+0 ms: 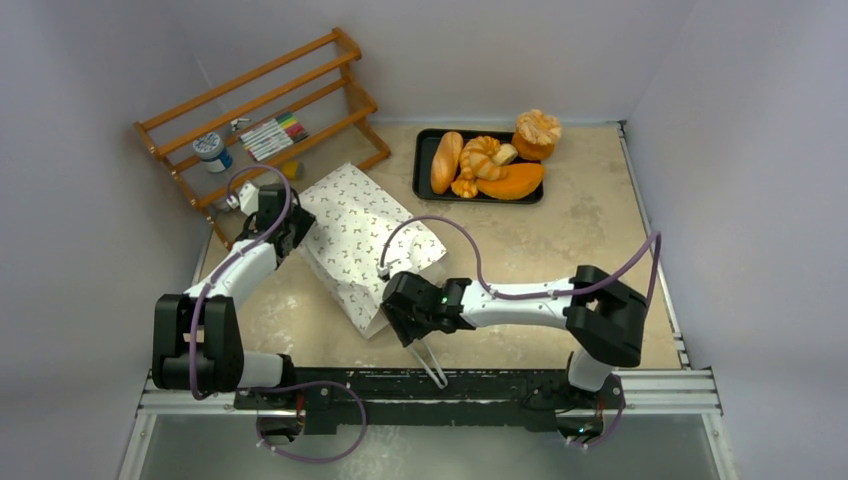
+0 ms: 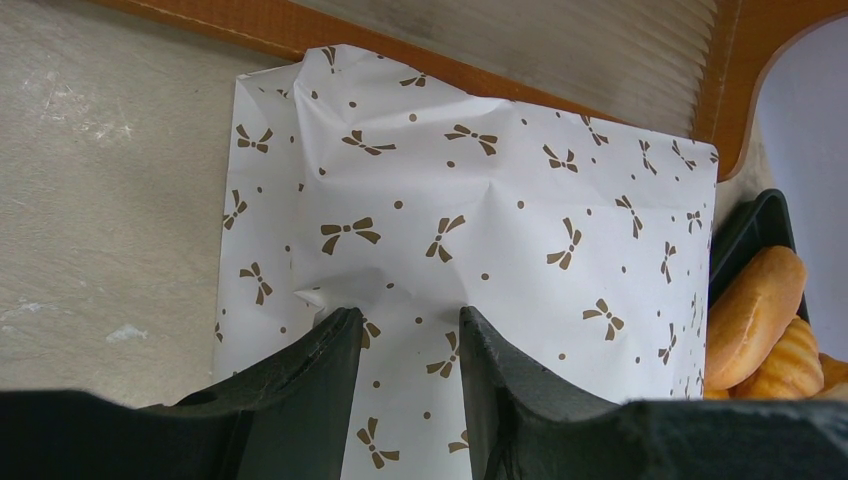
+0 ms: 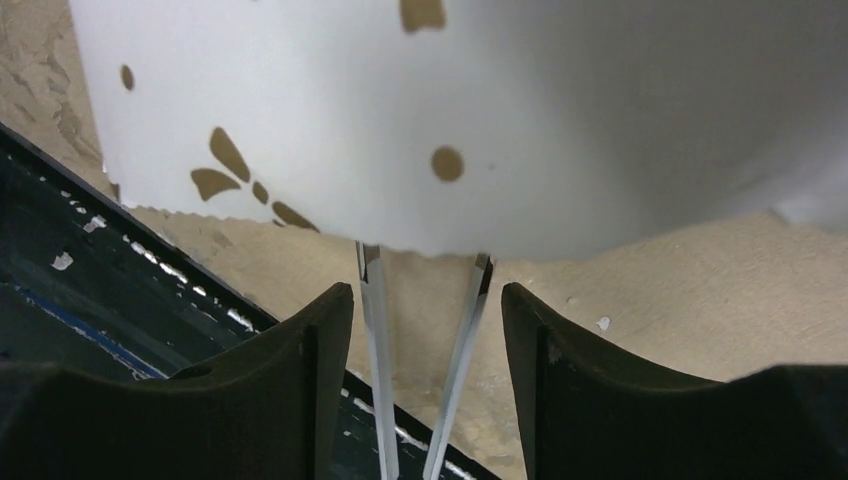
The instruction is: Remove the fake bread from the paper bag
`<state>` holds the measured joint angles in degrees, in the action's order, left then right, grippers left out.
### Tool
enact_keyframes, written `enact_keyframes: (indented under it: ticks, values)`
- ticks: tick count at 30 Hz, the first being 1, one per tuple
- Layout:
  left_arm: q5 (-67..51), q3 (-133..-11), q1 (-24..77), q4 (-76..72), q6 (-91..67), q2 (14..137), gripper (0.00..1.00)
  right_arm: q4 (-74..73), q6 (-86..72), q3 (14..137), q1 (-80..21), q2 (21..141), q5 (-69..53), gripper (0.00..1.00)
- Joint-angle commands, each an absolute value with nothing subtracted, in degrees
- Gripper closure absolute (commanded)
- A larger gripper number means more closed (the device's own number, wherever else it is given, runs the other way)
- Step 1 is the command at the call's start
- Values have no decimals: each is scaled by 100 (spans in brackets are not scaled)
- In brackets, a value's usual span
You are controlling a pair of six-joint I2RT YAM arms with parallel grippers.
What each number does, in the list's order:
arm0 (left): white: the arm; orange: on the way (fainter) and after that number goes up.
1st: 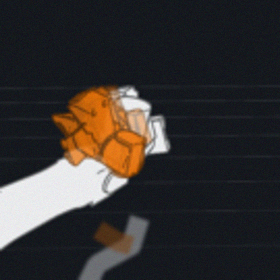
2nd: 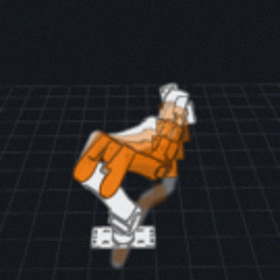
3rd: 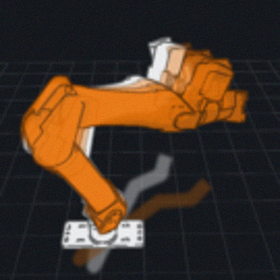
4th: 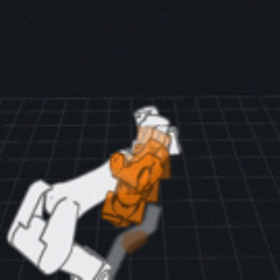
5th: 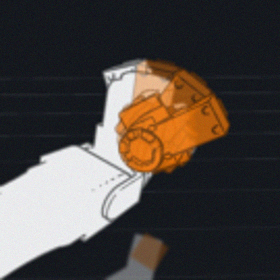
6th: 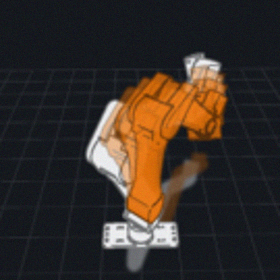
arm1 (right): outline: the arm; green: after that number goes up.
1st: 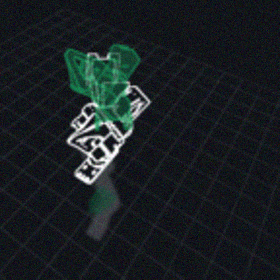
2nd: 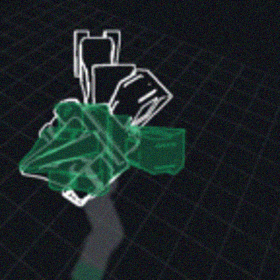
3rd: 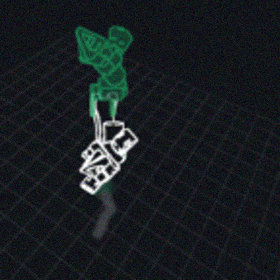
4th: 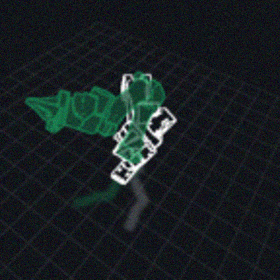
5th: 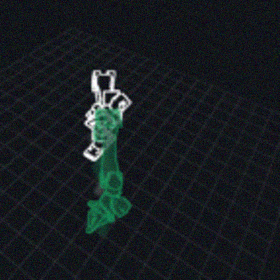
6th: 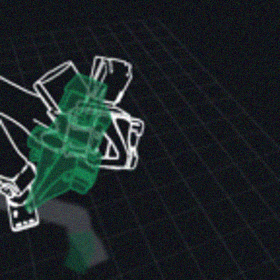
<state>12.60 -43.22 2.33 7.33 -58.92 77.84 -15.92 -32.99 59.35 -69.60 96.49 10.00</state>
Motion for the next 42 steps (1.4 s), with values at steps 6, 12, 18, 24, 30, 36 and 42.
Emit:
enact_keyframes:
  ticks: [6, 12, 18, 24, 30, 36, 42]
  values:
    - [1189, -4248, 250, 510, -5806, 7801, 59, -1760, -3363, 6460, -6987, 10068, 1214, 41]
    - [1102, -4091, 249, 406, -5809, 7801, 60, -1867, -3391, 6759, -6863, 10348, 1446, 41]
    - [1021, -3895, 246, 294, -5816, 7858, 60, -1733, -3401, 6896, -6771, 10459, 1575, 42]
    - [997, -3800, 246, 243, -5834, 7857, 59, -1699, -3294, 7153, -6670, 10684, 1495, 47]
    - [985, -3771, 255, 219, -5845, 7858, 59, -1705, -3244, 7258, -6587, 10749, 1358, 69]
    - [1009, -3783, 255, 175, -5886, 7866, 59, -1710, -3232, 7088, -6575, 10483, 1162, 93]
    - [1225, -3995, 280, 193, -5957, 8003, 59, -1970, -3095, 6826, -6589, 9820, 1189, 100]
